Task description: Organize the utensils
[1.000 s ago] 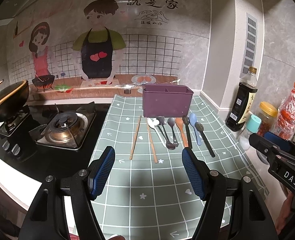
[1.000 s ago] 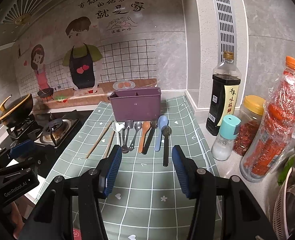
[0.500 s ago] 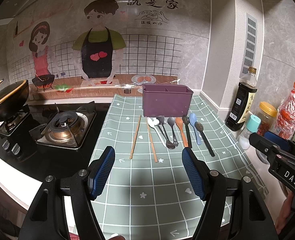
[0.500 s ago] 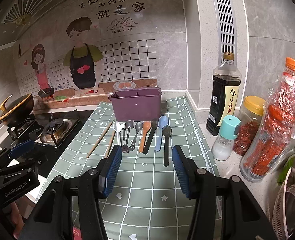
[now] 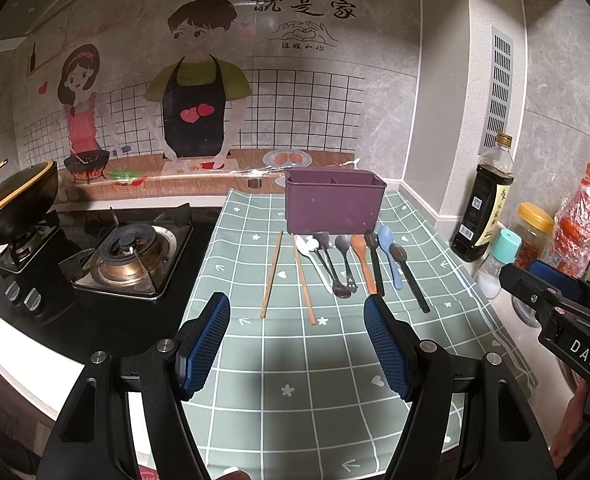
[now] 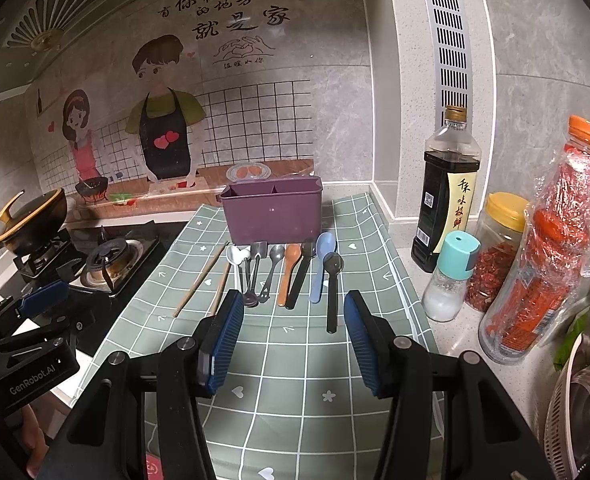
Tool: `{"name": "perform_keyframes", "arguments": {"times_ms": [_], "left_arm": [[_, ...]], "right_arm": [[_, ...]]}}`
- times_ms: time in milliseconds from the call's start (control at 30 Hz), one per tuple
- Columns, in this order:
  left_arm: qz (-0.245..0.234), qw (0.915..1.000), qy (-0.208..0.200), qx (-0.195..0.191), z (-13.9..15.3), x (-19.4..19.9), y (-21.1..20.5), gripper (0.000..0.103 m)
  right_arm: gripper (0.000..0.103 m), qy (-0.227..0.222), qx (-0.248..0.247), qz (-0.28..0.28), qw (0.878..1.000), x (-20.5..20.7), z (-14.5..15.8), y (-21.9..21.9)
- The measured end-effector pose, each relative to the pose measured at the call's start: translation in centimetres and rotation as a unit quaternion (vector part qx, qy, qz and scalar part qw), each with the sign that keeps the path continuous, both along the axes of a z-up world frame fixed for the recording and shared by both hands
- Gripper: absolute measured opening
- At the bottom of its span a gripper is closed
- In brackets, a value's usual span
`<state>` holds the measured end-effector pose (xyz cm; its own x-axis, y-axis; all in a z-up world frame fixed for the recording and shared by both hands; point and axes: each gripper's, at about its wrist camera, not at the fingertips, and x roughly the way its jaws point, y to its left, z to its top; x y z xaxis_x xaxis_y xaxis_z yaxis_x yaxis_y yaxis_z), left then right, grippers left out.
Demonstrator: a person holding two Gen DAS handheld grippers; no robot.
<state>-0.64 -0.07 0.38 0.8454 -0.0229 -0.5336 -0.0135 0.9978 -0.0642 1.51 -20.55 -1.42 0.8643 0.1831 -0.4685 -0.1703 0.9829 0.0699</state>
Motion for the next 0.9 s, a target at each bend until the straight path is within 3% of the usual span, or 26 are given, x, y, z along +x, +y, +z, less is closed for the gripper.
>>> {"name": "perform_keyframes", "arguments": {"times_ms": [600, 900], "left_arm": [[-0.001, 1.0, -0.002, 0.0, 0.3, -0.1, 0.0, 0.07], [-0.013, 0.9998, -0.012, -0.006, 1.1, 1.7, 1.7, 0.07]], "right_arm": [[0.05, -0.002, -0.001, -0.002, 1.0, -0.1, 0.4, -0.1], [0.05, -0.004, -0.003, -0.012, 1.0, 1.1, 1.0, 0.2]]}}
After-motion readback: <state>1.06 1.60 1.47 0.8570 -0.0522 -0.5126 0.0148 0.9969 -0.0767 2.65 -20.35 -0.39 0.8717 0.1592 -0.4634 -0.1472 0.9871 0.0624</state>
